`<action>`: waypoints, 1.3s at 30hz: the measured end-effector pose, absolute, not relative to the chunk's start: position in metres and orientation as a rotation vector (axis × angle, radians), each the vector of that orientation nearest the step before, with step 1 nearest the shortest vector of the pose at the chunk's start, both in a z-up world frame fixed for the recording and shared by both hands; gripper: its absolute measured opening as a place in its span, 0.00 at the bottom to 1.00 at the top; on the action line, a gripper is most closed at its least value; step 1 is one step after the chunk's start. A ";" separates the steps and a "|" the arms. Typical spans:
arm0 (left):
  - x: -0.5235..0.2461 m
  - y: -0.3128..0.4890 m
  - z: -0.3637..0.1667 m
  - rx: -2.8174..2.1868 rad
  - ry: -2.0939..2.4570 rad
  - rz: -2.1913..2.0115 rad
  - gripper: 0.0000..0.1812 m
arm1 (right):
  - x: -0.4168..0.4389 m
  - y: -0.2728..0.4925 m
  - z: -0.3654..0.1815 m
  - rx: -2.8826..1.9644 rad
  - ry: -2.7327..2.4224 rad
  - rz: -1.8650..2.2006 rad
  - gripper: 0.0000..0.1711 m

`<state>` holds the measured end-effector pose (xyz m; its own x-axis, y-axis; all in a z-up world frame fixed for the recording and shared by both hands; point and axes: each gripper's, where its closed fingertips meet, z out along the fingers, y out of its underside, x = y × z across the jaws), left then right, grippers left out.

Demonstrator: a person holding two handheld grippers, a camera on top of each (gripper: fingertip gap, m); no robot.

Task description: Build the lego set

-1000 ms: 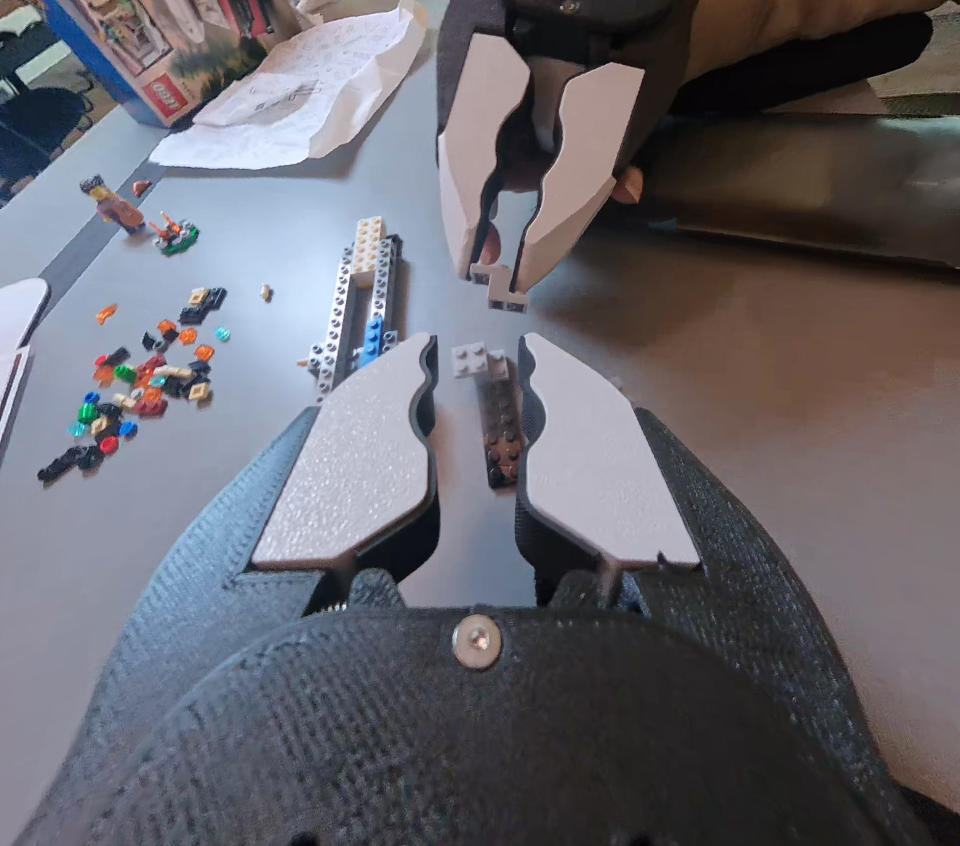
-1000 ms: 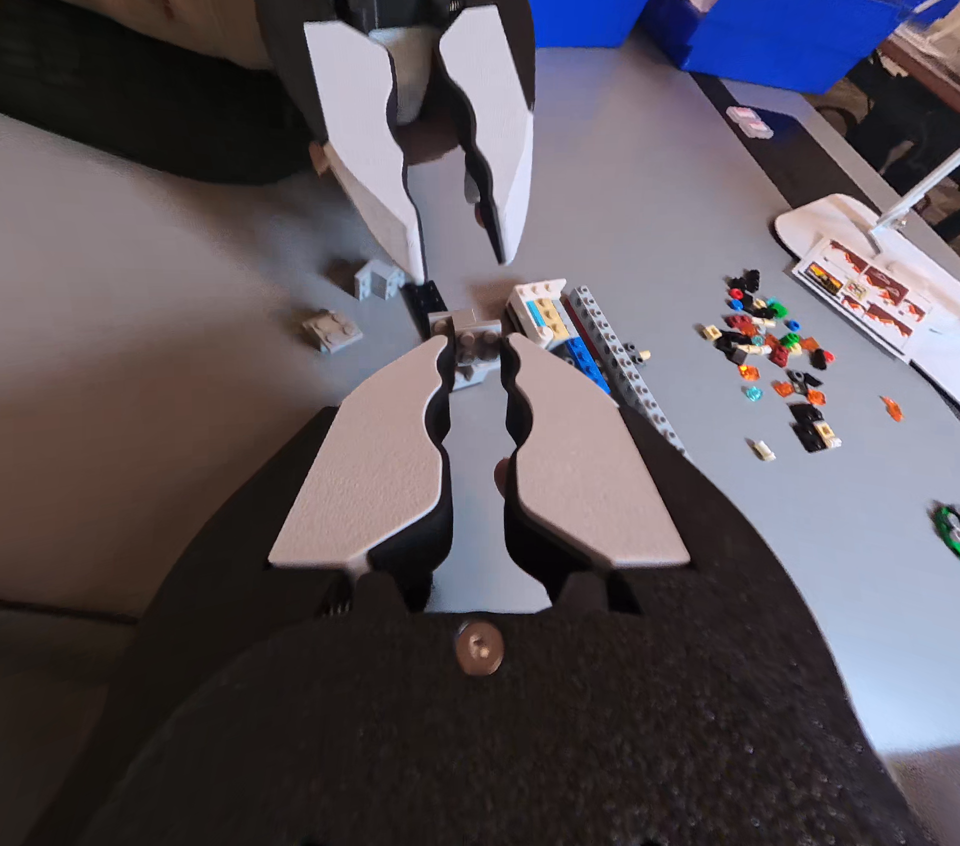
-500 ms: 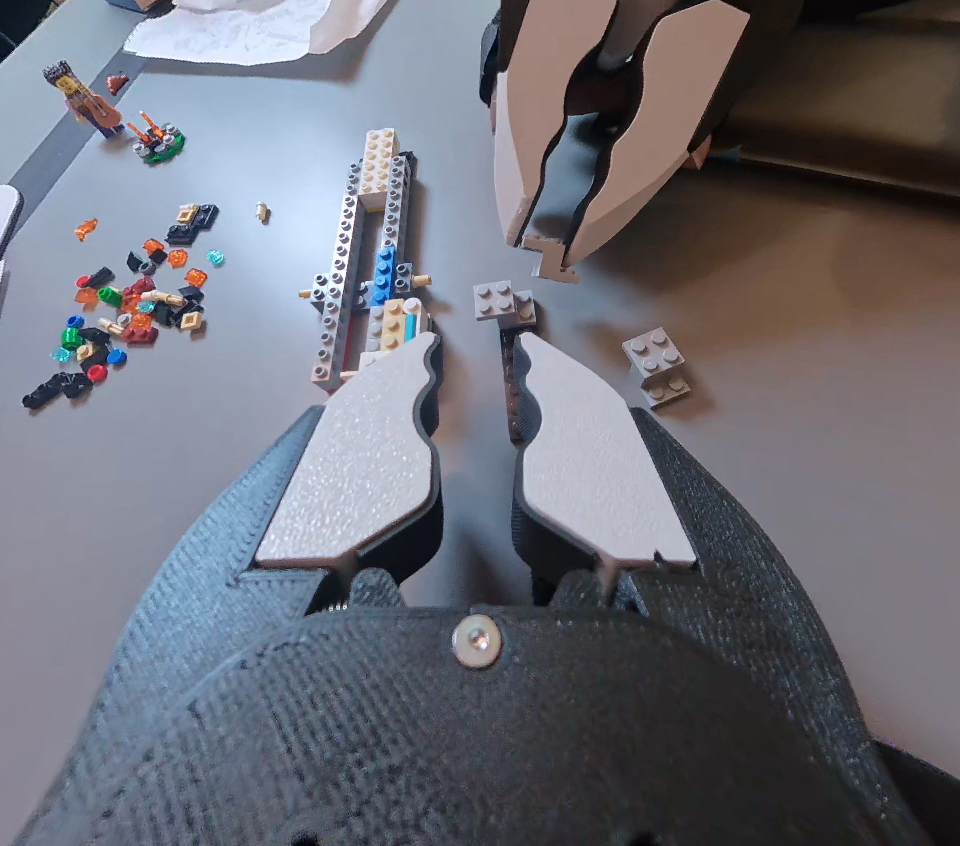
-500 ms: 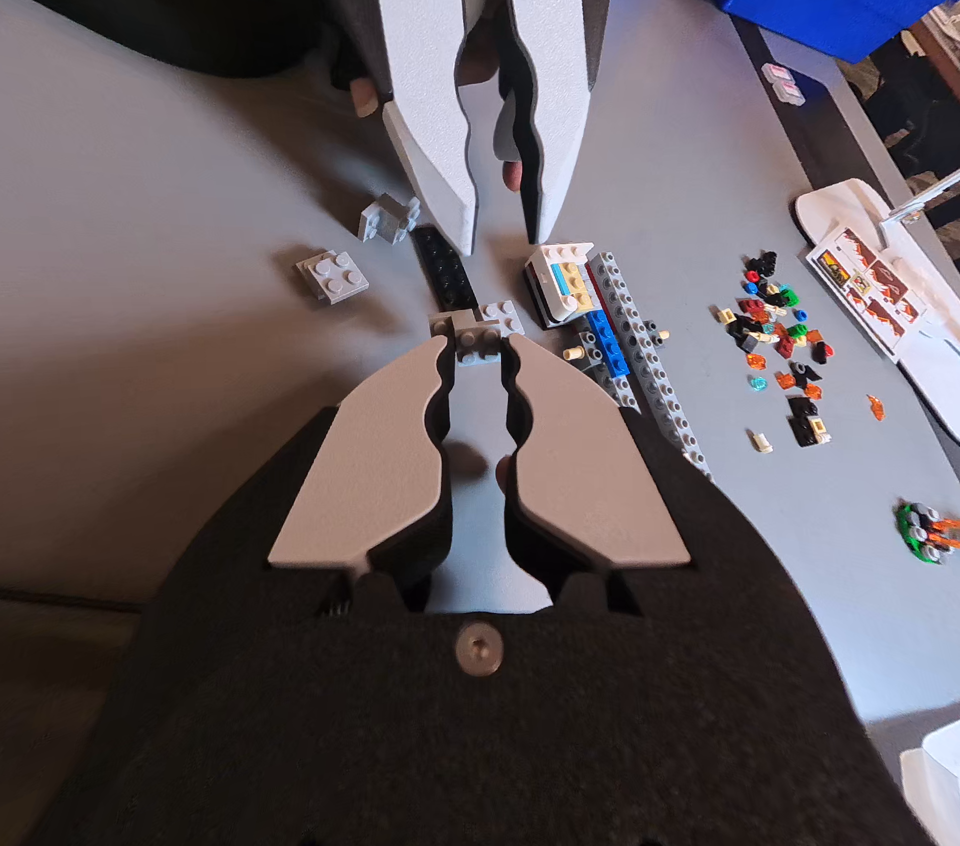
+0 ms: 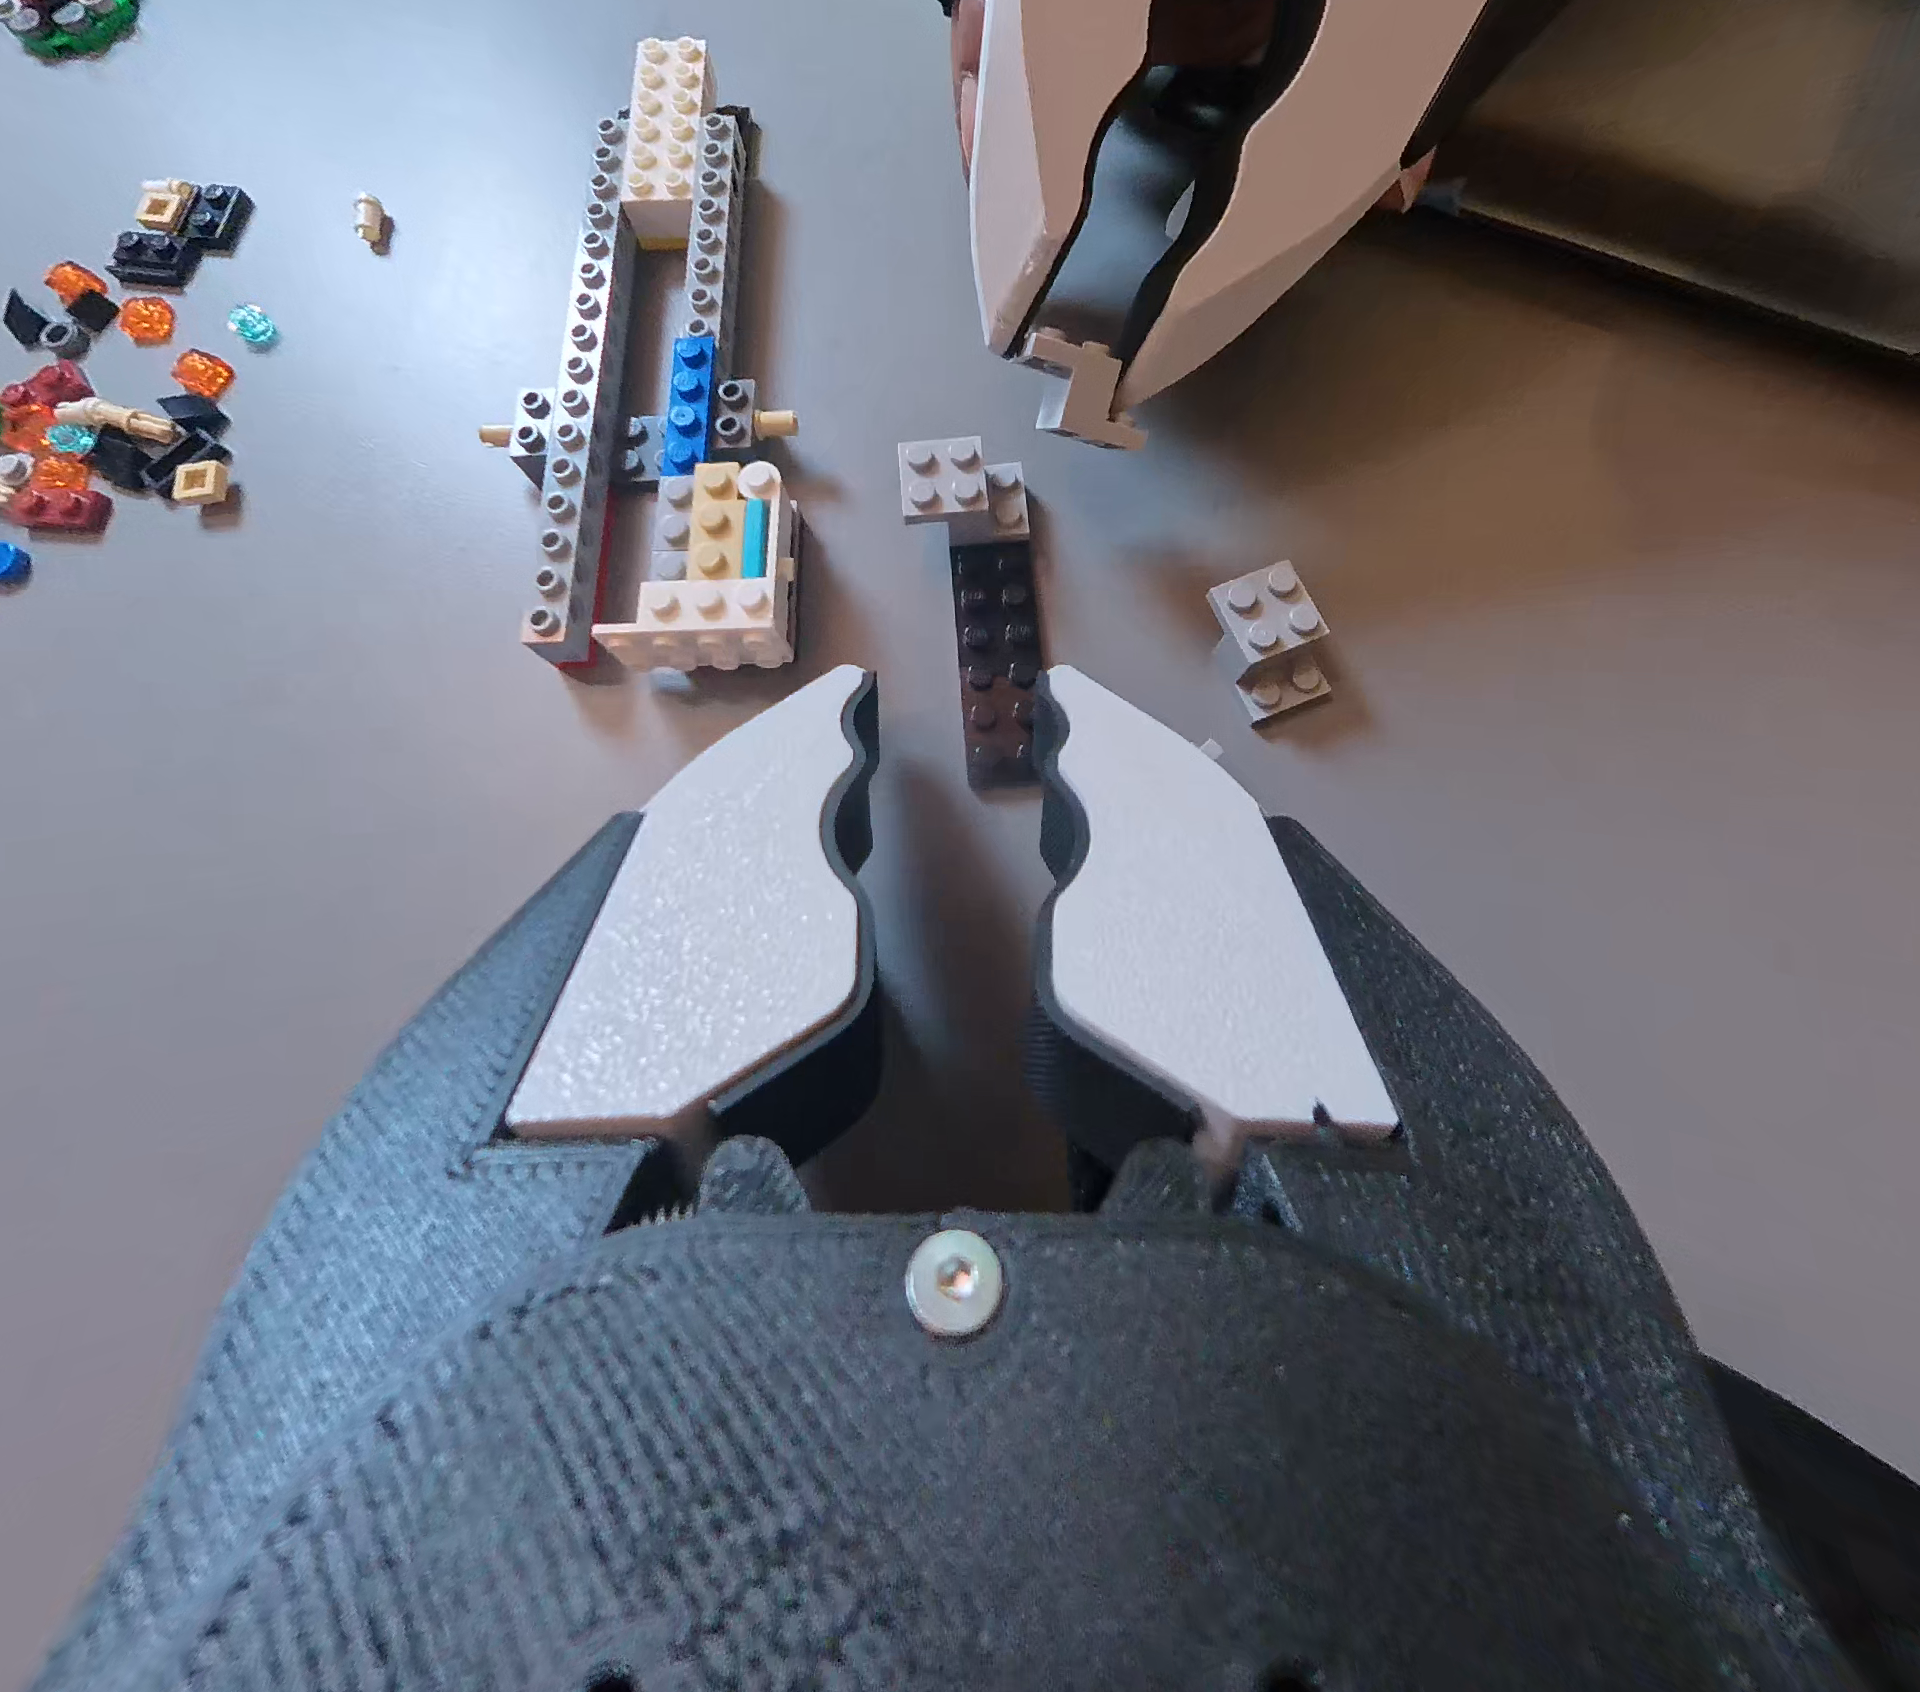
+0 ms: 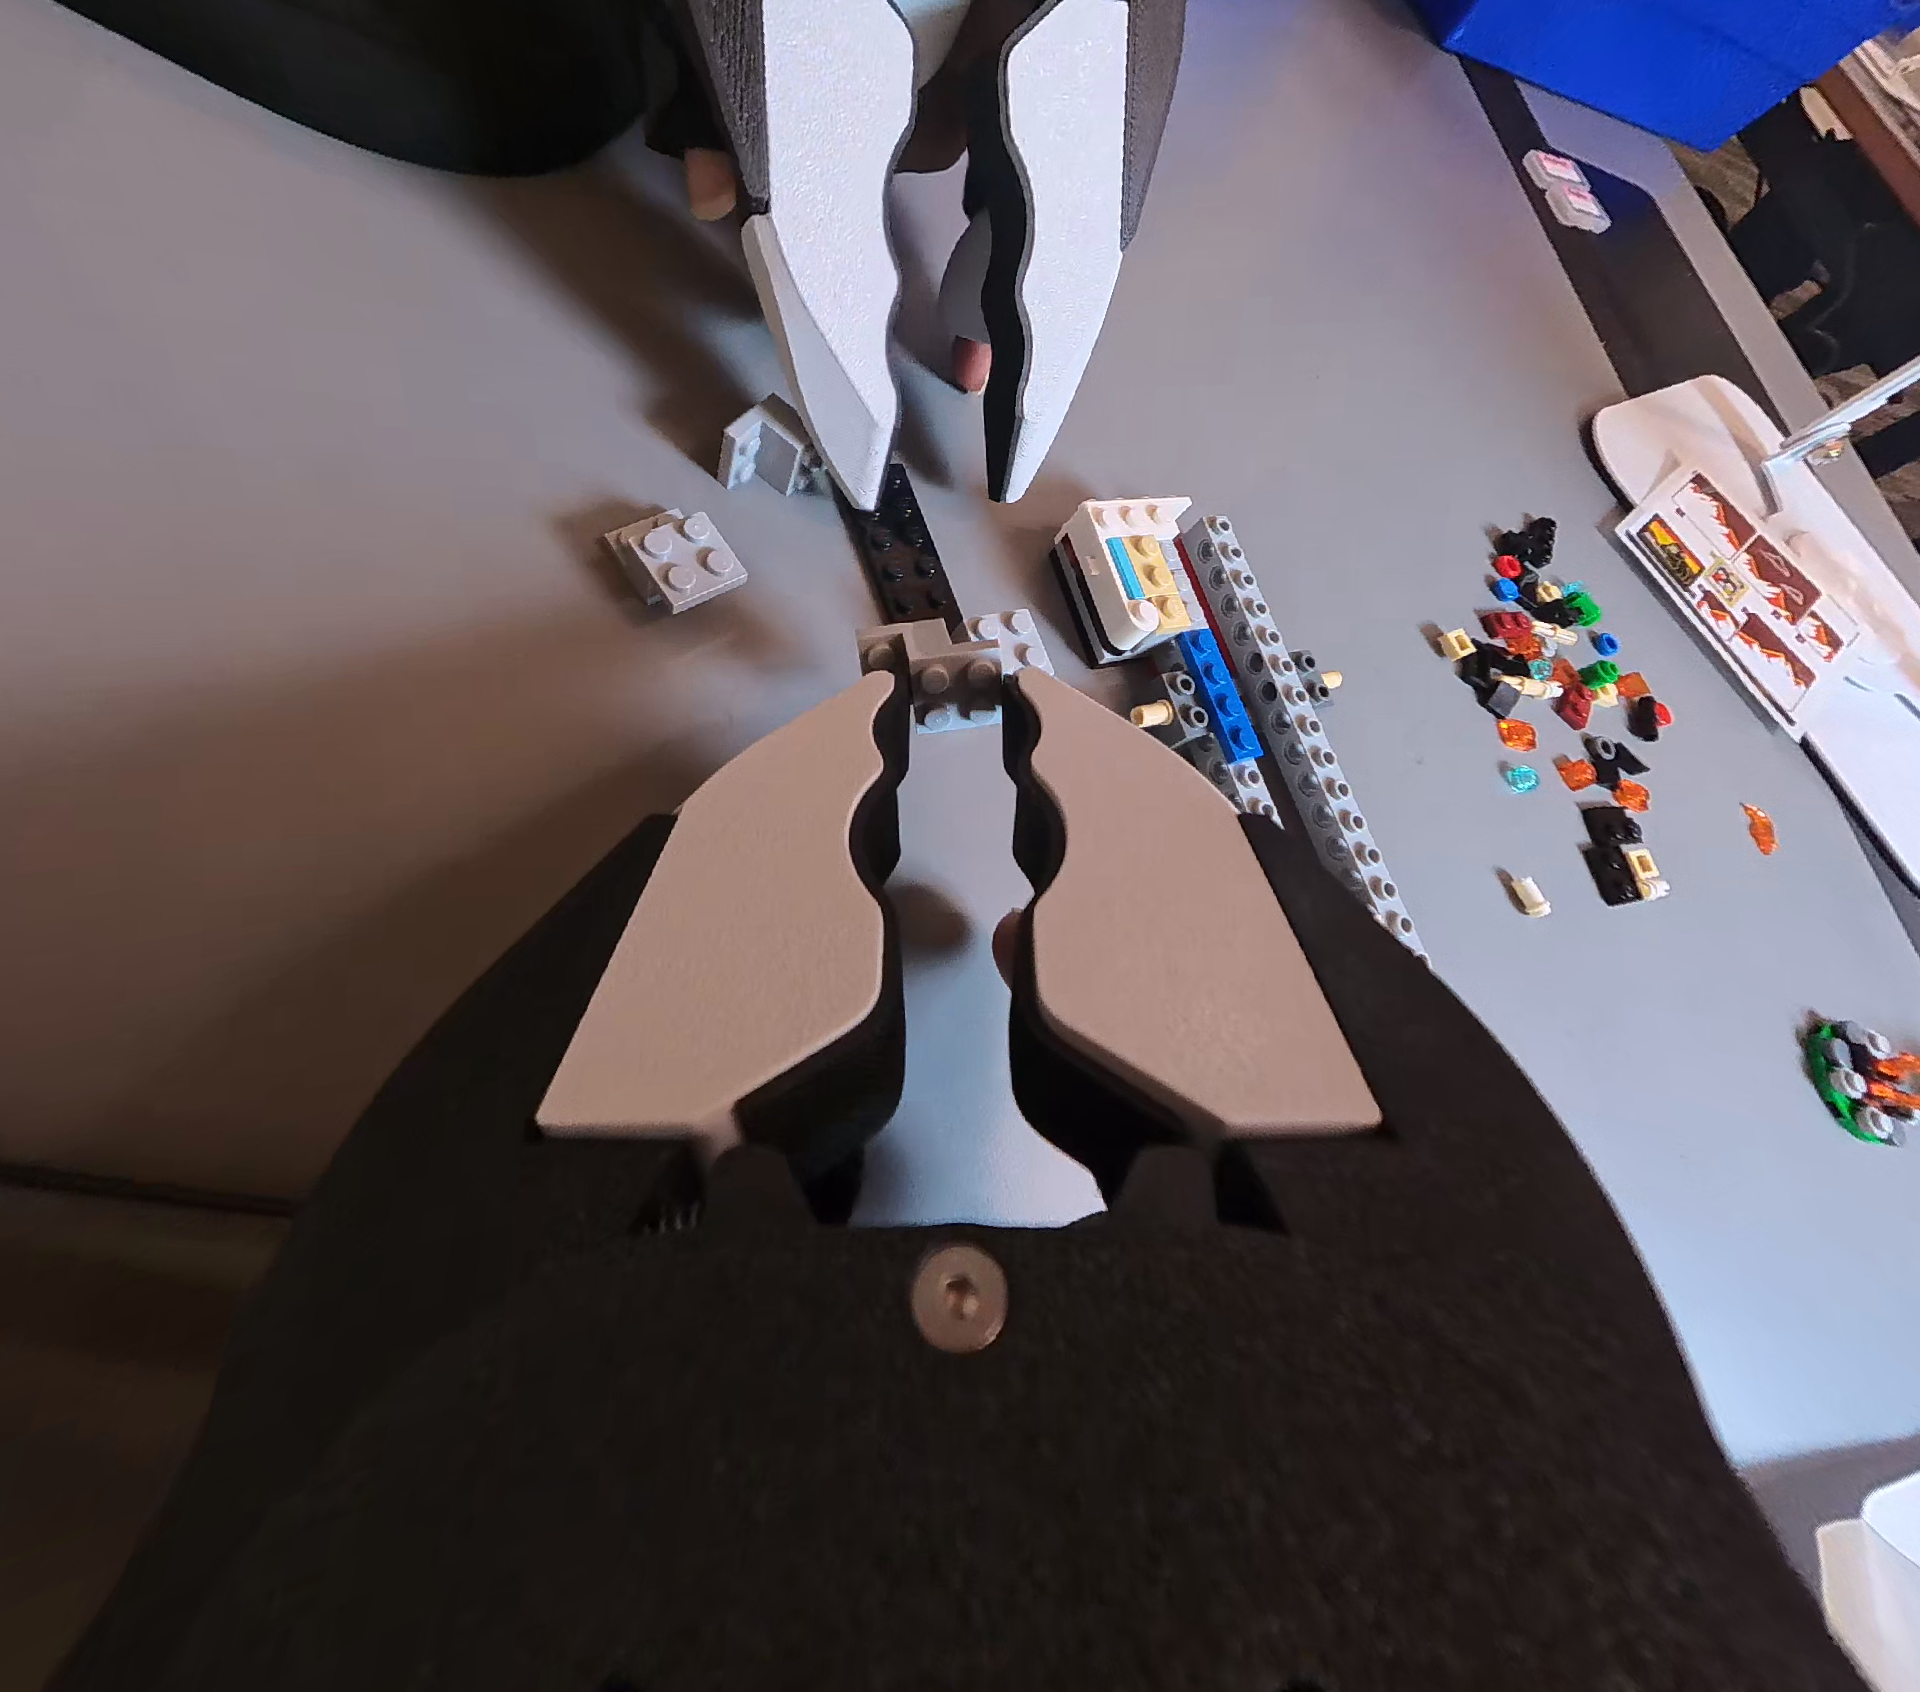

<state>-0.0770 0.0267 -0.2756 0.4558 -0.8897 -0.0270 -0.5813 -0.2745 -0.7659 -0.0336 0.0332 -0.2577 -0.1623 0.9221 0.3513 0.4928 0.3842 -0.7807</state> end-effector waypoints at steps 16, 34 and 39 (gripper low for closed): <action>-0.081 0.028 -0.280 -1.996 1.243 -0.427 0.10 | -0.034 0.035 -0.258 -1.249 -1.791 0.638 0.10; -0.082 0.025 -0.279 -2.008 1.226 -0.496 0.23 | -0.033 0.046 -0.251 -1.306 -1.715 0.693 0.10; -0.081 0.024 -0.279 -2.001 1.243 -0.479 0.20 | -0.034 0.048 -0.248 -1.320 -1.688 0.716 0.10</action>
